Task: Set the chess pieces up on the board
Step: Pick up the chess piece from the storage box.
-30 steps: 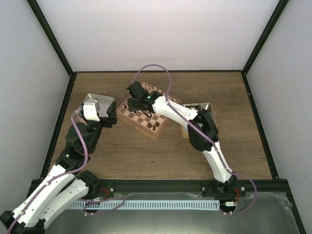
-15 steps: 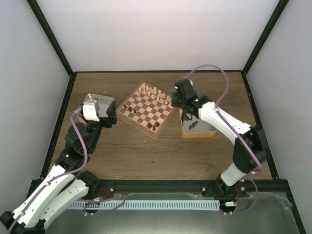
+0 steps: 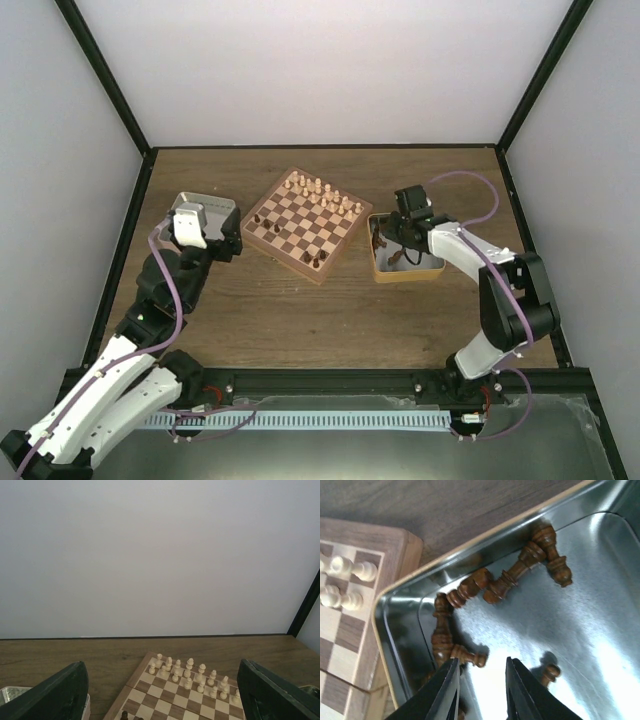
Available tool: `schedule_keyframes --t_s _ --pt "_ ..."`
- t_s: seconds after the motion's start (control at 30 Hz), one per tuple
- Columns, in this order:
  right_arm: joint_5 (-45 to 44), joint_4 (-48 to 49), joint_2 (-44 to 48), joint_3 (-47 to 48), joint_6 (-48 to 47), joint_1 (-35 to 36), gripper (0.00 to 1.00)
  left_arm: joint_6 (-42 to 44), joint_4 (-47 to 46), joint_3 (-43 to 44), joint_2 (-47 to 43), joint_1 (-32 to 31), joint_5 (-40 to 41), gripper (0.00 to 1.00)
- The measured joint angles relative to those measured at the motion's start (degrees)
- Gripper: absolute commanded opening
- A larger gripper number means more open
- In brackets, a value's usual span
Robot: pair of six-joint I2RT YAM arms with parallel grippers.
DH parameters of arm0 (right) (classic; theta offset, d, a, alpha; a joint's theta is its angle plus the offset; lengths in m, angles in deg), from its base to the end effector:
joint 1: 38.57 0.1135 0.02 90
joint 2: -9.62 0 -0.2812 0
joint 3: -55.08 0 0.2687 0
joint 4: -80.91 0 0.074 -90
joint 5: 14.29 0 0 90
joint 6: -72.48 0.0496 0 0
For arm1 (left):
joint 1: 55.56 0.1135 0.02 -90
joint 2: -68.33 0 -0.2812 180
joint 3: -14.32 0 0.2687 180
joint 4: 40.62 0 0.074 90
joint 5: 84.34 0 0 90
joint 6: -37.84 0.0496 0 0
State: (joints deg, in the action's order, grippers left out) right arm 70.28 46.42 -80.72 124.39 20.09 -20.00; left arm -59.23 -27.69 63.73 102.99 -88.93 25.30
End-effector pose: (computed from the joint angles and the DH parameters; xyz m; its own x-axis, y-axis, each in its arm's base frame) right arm 0.3260 0.1046 0.1966 -0.7815 0.3784 -0.4961 0.2660 0.9213 0.2837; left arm 0.1505 -0.0791 0.3457 -0.0029 -0.1369 -0.9906 0.2389 0.9618 -0.1336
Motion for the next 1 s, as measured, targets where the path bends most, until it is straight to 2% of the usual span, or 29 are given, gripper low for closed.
schedule_keyframes --t_s 0.2,0.37,1.0 --pt "1.92 4.07 -5.99 2.03 4.13 -0.07 0.21 0.0 0.0 0.0 0.13 0.0 -0.44 0.83" --pt "3.98 5.25 -9.49 1.99 4.04 -0.07 0.26 0.0 0.02 0.0 0.13 0.0 -0.46 0.83" --pt "8.02 5.29 -13.42 3.76 -9.77 -0.11 0.3 0.0 0.02 0.0 1.25 0.0 -0.9 0.83"
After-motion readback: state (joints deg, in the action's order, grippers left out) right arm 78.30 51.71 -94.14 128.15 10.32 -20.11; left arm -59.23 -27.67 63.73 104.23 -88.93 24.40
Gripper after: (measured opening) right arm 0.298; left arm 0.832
